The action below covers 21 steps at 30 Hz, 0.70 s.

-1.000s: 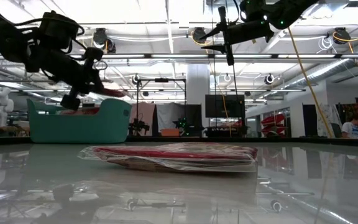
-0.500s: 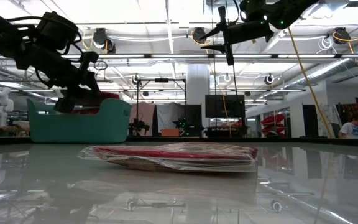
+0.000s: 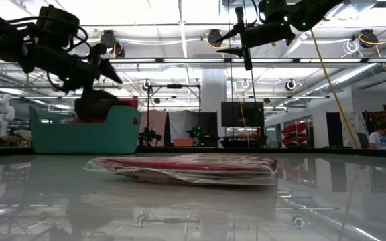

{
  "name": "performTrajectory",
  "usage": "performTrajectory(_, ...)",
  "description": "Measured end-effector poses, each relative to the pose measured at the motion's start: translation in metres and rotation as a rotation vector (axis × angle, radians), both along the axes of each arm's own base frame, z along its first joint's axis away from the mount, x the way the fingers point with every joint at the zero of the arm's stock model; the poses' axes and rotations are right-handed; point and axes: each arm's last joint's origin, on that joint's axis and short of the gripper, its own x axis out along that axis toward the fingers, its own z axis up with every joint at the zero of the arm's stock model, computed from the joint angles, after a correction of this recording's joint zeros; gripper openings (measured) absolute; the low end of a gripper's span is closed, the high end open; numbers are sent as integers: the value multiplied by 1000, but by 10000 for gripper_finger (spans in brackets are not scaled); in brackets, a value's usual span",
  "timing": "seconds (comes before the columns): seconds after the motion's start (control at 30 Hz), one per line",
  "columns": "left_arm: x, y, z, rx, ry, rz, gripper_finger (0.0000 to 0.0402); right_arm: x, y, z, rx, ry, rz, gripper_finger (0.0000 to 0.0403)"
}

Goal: Sort popcorn bags into baskets
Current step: Put the red popcorn bag into the green bin

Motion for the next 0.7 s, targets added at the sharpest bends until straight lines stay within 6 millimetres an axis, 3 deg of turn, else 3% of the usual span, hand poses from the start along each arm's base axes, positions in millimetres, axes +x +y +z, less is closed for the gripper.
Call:
performTrajectory(0.2,2,-15,11,23,-59,-113,238,0,0,2,-10,-12,0,122)
performTrajectory(0.4,-6,-27,29,230,-18,-208,197,0,0,2,-13,-13,1,122)
performTrajectory(0.53,-5,-40,38,337,23,-379,163,0,0,1,-12,-10,1,122)
performTrajectory(0.7,6,-59,44,362,226,-688,125,1,1,1,-5,-3,12,122)
